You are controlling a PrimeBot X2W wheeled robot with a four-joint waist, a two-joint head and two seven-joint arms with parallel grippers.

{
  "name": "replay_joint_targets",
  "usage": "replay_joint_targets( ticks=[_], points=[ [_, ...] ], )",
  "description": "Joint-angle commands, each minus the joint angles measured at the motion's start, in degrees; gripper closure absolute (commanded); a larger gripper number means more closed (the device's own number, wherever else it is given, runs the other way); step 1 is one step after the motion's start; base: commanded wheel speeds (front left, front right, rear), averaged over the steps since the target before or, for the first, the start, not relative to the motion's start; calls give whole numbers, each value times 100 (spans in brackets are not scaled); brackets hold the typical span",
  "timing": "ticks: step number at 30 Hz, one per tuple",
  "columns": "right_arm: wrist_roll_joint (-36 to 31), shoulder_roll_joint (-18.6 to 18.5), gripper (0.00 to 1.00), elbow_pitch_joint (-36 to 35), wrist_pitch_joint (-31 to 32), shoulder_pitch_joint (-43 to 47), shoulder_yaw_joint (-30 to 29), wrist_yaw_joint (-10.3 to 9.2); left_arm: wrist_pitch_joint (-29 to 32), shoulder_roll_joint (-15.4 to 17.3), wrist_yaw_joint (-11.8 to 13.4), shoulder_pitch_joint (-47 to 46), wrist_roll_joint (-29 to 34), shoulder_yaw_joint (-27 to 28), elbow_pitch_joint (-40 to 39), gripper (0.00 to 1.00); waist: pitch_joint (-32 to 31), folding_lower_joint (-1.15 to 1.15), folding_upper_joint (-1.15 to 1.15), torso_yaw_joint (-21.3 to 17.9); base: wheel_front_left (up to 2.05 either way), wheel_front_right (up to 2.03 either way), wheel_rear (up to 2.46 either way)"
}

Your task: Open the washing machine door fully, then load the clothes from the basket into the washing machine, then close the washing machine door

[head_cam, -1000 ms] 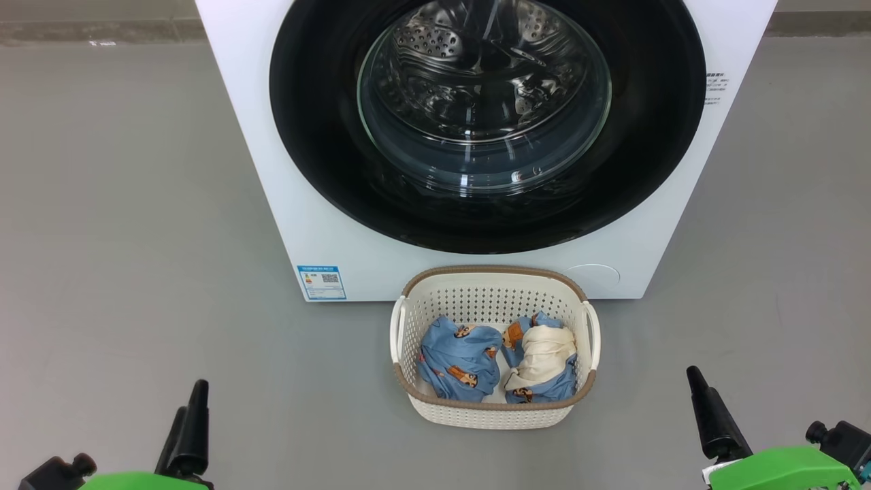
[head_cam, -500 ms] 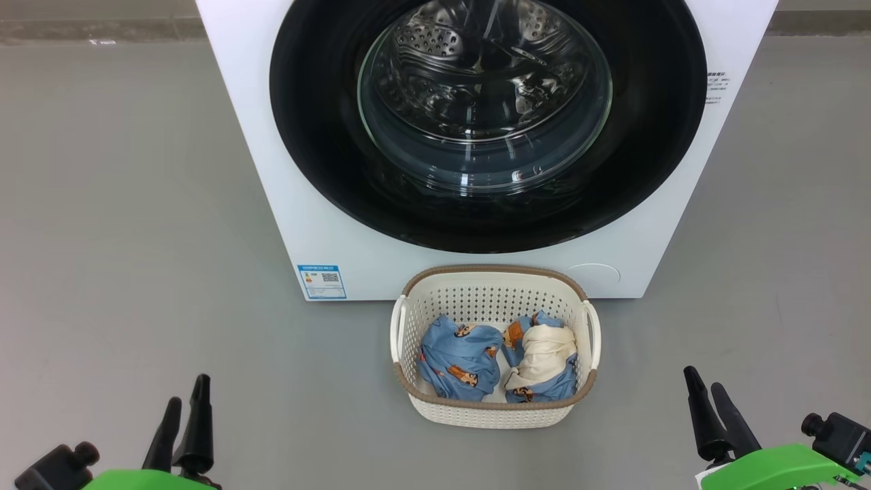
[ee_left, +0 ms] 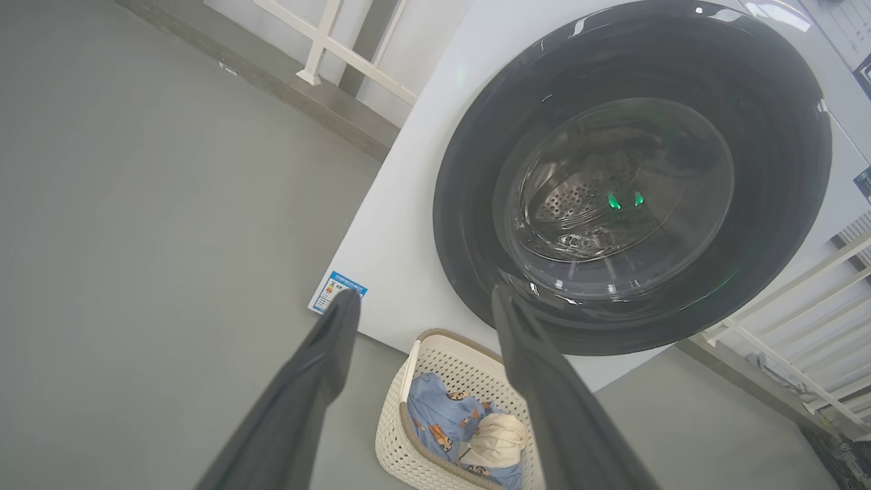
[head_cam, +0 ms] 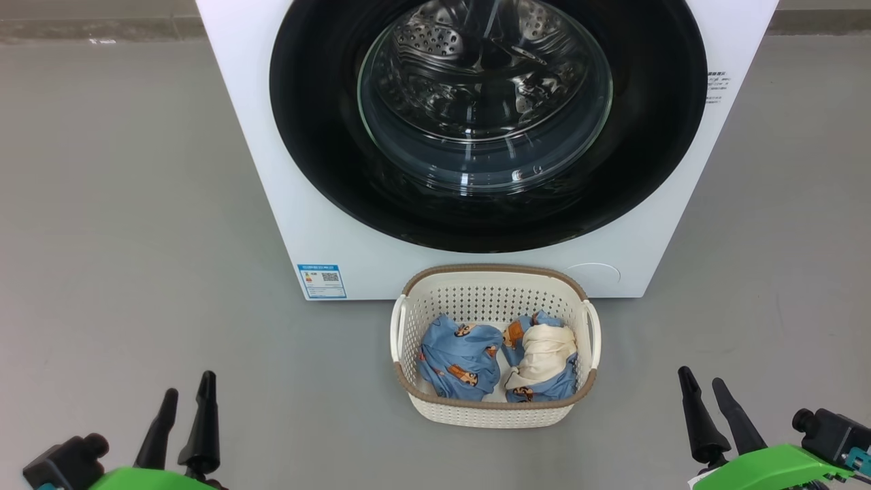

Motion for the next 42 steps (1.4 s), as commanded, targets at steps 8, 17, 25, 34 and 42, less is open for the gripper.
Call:
replay_joint_targets(
  ticks=[8, 17, 25, 34, 42],
  points=[
    [-566, -119, 0, -183, -198, -242, 152, 7, -203, 212, -12, -69, 519, 67, -229, 0, 18, 0, 0, -12, 0, 0, 0],
    [-1102, -154, 0, -235, -348, -228, 200, 8, -355, 325, -14, -88, 951, -21, -287, 0, 65, 0, 0, -19, 0, 0, 0],
    [-1578, -182, 0, -247, -482, -216, 224, 8, -490, 419, -15, -90, 1372, -90, -344, 0, 80, 0, 0, -33, 0, 0, 0],
    [-2112, -213, 0, -276, -633, -183, 171, 9, -641, 485, -16, -68, 1827, -155, -371, 0, 65, 0, 0, -42, 0, 0, 0],
    [-2259, -232, 0, -297, -672, -110, -33, 9, -681, 488, -17, -48, 1853, -158, -221, 0, 31, 0, 0, -43, 0, 0, 0]
  ],
)
